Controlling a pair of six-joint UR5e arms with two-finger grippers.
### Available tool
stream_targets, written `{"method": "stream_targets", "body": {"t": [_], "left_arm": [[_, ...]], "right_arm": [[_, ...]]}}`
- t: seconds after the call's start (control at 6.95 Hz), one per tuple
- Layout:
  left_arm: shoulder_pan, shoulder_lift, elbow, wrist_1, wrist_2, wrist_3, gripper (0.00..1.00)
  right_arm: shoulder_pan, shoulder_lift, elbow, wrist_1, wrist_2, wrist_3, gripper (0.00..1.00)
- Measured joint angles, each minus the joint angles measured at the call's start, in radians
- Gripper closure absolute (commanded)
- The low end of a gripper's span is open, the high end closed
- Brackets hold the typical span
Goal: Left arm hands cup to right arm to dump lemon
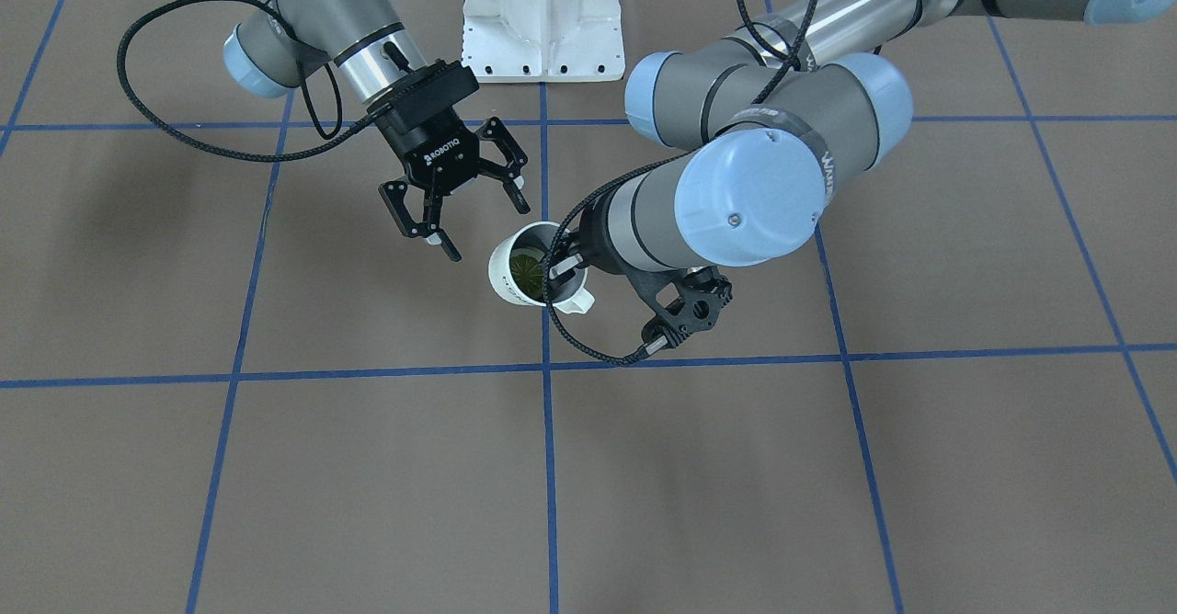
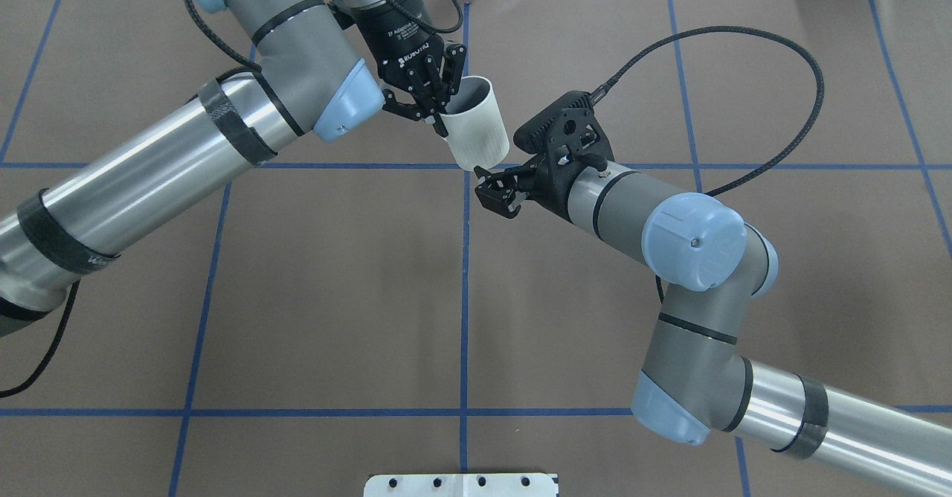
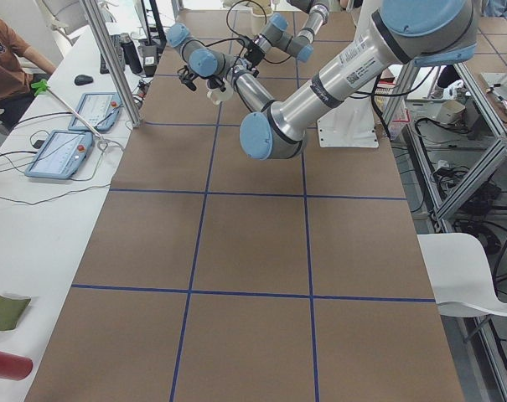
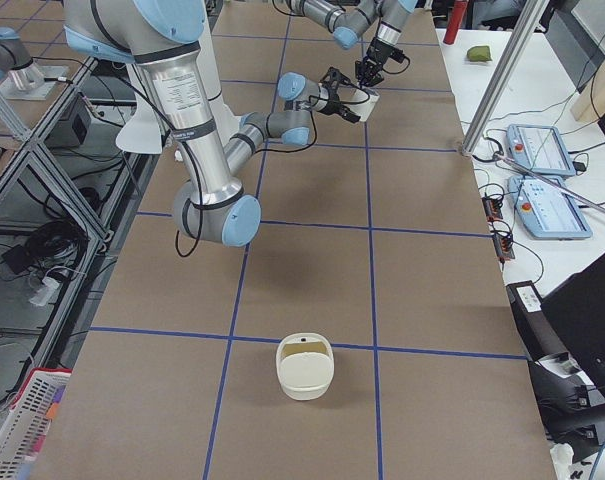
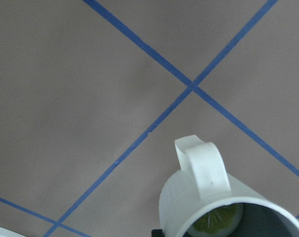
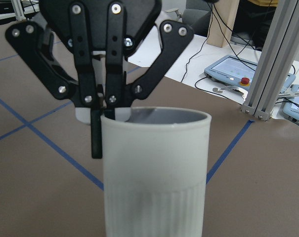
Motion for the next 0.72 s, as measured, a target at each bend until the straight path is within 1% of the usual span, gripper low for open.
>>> {"method": "stream_targets", "body": {"t": [0.72], "left_arm": [[0.022, -0.003, -0.005, -0.038, 0.000, -0.012, 1.00]], "right_arm": [[0.000, 0.001, -0.004, -0.001, -0.001, 0.000, 0.01]]}}
